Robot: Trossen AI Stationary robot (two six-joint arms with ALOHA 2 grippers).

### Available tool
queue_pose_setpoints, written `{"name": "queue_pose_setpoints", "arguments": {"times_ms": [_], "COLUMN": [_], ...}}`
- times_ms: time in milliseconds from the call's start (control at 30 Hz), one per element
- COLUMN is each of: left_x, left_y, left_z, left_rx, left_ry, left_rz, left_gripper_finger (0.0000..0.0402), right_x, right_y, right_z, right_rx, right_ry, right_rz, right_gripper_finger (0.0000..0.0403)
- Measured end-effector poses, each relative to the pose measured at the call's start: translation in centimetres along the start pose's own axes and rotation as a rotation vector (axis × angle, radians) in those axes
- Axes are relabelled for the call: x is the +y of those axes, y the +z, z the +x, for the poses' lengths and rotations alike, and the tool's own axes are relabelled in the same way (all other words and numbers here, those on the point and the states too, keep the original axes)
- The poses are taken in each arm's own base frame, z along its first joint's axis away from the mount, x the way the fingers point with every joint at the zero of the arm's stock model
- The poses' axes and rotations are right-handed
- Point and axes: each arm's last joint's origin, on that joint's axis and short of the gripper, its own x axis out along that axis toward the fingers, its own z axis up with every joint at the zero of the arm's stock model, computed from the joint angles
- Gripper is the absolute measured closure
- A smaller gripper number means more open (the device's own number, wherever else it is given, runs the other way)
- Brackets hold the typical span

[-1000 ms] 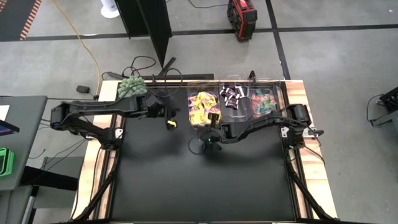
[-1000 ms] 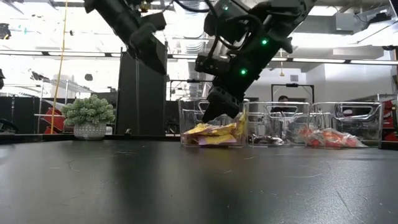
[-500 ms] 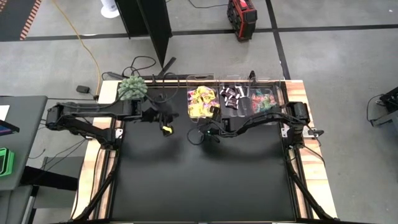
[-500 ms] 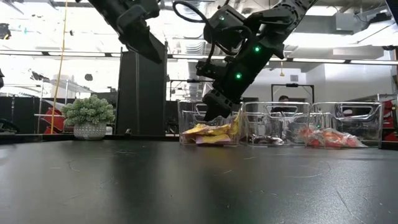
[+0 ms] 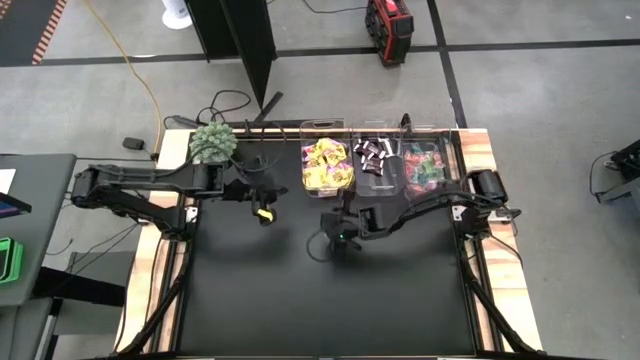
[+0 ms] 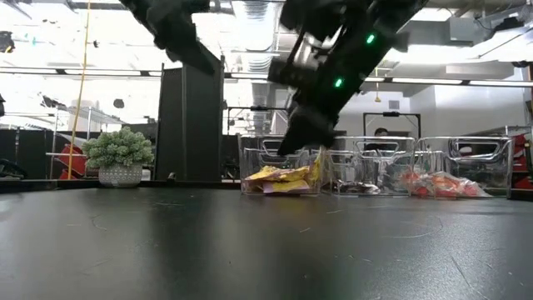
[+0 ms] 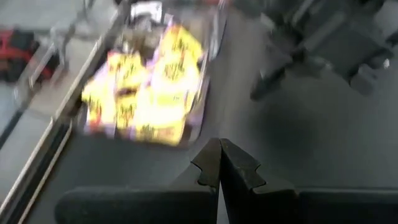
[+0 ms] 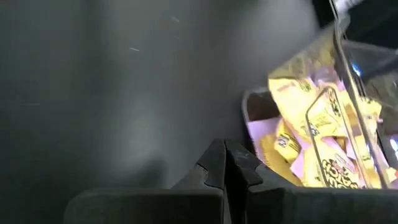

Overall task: Sort candy
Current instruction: Return to Home Position

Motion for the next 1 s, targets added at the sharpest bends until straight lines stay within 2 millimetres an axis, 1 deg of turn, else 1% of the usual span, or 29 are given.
{"name": "queue_pose_setpoints", "arguments": {"times_ms": [67,133,233,300,367,433,500,567,667,733,800,867,933,1000], "left_x": [-0.5,-0.9,-1.3,-1.3,-1.2,-1.1,-0.9,-0.8,-0.8,-0.9,-1.0,-1.2,-1.4,-1.5], "left_y": [0.4,0.4,0.0,-1.1,-2.1,-3.7,-5.2,-6.8,-9.2,-10.6,-12.2,-13.5,-14.9,-15.9], "left_z": [-0.8,-1.7,-3.3,-4.2,-4.9,-5.4,-5.7,-5.8,-5.6,-5.3,-4.7,-4.0,-3.2,-2.7], "left_rx": [-0.065,-0.138,-0.251,-0.304,-0.368,-0.4,-0.435,-0.463,-0.509,-0.548,-0.551,-0.564,-0.567,-0.587], "left_ry": [-0.014,-0.03,-0.047,-0.055,-0.061,-0.064,-0.066,-0.07,-0.098,-0.109,-0.114,-0.115,-0.115,-0.109], "left_rz": [0.009,0.026,0.038,0.047,0.037,0.04,0.028,0.003,-0.034,-0.056,-0.064,-0.069,-0.07,-0.077], "left_gripper_finger": [0.04,0.04,0.04,0.04,0.04,0.04,0.04,0.04,0.04,0.04,0.04,0.04,0.04,0.04], "right_x": [0.6,1.0,1.0,0.9,0.7,0.2,-0.9,-2.2,-3.5,-3.8,-3.9,-3.8,-3.6,-3.5], "right_y": [0.4,1.1,2.4,3.4,3.9,3.3,1.8,-0.5,-3.9,-5.9,-7.8,-9.8,-11.6,-13.5], "right_z": [-1.5,-3.2,-6.2,-8.4,-10.3,-11.5,-11.8,-11.8,-12.1,-12.5,-12.7,-12.6,-12.4,-12.3], "right_rx": [-0.031,-0.09,-0.209,-0.333,-0.494,-0.628,-0.688,-0.706,-0.748,-0.772,-0.79,-0.799,-0.834,-0.886], "right_ry": [0.023,0.063,0.193,0.304,0.36,0.362,0.341,0.321,0.296,0.308,0.332,0.344,0.35,0.351], "right_rz": [-0.015,-0.023,-0.035,-0.059,-0.078,-0.069,-0.036,0.024,0.095,0.118,0.135,0.149,0.158,0.176], "right_gripper_finger": [0.0385,0.0387,0.0397,0.04,0.04,0.0401,0.0401,0.0401,0.0402,0.0402,0.0402,0.0402,0.0402,0.0402]}}
